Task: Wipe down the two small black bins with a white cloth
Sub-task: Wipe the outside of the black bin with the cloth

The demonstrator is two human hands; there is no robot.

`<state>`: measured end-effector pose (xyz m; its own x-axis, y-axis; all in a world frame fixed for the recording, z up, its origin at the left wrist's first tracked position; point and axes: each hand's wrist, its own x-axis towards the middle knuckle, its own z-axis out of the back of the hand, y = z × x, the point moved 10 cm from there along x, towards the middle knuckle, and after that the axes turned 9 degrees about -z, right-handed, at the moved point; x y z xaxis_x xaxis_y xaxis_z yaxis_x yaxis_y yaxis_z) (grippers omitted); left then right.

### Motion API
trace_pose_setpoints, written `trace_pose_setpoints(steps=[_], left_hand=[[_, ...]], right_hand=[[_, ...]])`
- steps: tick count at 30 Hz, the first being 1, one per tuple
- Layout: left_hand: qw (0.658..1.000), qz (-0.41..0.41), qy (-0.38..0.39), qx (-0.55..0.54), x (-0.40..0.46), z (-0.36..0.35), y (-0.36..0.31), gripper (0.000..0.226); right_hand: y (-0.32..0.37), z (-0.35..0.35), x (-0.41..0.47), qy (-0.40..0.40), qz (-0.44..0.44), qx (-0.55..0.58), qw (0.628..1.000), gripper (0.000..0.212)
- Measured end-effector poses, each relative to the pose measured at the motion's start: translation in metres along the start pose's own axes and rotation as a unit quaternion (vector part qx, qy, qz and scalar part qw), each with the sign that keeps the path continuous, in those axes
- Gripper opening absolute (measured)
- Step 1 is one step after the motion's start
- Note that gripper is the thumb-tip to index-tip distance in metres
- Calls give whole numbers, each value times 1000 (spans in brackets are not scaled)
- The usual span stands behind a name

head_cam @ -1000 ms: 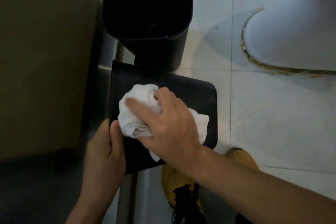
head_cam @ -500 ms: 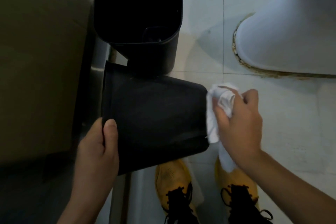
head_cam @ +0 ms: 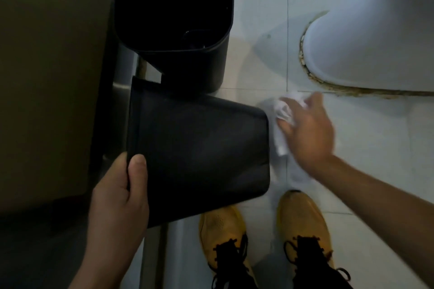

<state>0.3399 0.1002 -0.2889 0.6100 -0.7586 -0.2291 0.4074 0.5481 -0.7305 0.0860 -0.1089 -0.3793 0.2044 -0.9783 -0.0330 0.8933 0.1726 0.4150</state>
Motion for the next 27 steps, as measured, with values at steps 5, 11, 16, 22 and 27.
trace_pose_setpoints(steps=[5,11,16,22,27], left_hand=[[1000,3,13,2,-5,-5,1,39],[1000,-12,4,11,-5,-5,-4,39],[997,-42,-28,64,-10,1,-5,34],[997,-30,-52,50,-10,5,1,38],[998,-22,-41,43,-11,2,-2,37]], right_hand=[[-12,60,-25,-74,0,54,996,38],[91,40,-123,15,268,113,957,33],[164,39,-109,2,316,195,928,35],[215,26,-61,13,308,190,932,43],[150,6,-10,50,67,175,981,22]])
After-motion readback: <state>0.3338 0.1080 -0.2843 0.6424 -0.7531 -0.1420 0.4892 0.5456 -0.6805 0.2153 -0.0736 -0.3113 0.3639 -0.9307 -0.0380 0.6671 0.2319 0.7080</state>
